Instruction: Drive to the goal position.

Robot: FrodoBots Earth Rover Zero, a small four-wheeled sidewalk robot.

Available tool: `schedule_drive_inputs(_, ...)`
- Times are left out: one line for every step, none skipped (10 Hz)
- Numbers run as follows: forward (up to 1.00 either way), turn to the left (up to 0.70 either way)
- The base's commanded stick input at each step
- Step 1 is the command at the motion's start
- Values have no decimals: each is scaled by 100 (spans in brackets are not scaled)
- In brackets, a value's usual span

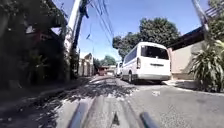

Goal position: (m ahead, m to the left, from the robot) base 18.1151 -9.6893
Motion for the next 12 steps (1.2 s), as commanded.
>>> schedule_drive_inputs(70,0)
schedule_drive_inputs(70,0)
schedule_drive_inputs(70,0)
schedule_drive_inputs(70,0)
schedule_drive_inputs(27,0)
schedule_drive_inputs(0,0)
schedule_drive_inputs(0,0)
schedule_drive_inputs(0,0)
schedule_drive_inputs(0,0)
schedule_drive_inputs(9,0)
schedule_drive_inputs(70,0)
schedule_drive_inputs(70,0)
